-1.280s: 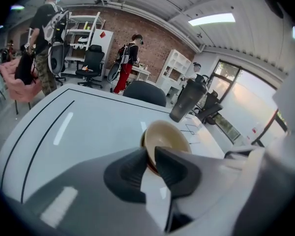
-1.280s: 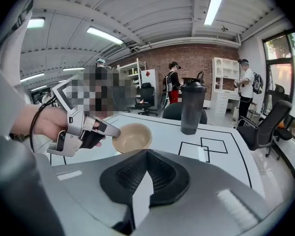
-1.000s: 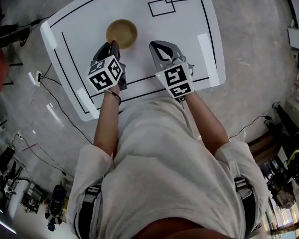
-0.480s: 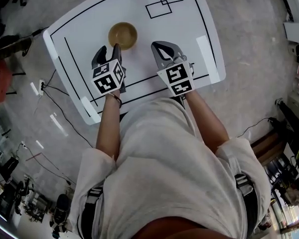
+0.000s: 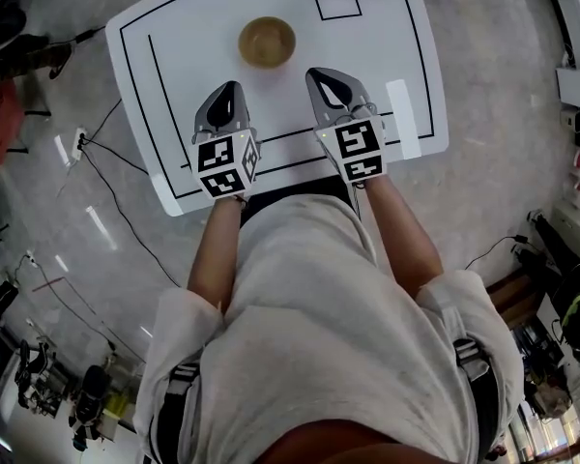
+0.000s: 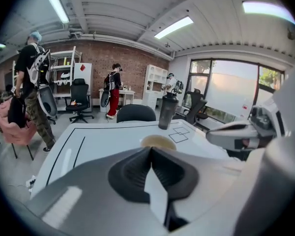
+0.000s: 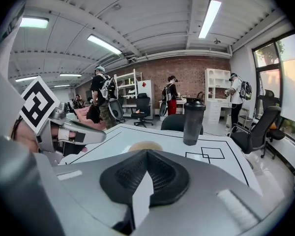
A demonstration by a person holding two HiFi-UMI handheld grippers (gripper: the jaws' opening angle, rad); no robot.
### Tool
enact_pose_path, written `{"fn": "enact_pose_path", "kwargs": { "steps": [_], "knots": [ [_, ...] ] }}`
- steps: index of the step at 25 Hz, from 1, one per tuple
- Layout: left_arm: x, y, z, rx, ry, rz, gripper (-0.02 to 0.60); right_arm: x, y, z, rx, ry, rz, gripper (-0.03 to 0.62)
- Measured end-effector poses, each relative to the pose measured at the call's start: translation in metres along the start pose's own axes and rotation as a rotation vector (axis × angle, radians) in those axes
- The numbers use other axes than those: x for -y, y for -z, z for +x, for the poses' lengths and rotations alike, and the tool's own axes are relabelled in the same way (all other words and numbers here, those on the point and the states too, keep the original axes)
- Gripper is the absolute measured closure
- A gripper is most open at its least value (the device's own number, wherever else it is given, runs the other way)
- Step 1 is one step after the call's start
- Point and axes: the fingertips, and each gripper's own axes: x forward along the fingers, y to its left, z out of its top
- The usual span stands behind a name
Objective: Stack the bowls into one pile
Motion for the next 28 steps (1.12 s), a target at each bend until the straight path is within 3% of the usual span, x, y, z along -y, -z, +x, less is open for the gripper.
{"fn": "enact_pose_path", "kwargs": {
  "steps": [9,20,28],
  "knots": [
    [0.003,0.010,-0.082,0.087,0.033,-0.010,0.579,-0.061,-0.014,-0.043,0.112,-0.012,0.027,0.595],
    [0.011,0.004,-0.179,0.251,0.028,0.013,0.579,-0.121,-0.043,-0.127,0.298,0.055,-0.021,0.595],
    [0.024,0.014,-0.236,0.331,0.034,0.054,0.580,-0.148,-0.033,-0.180,0.319,0.129,-0.065,0.595]
  ]
}}
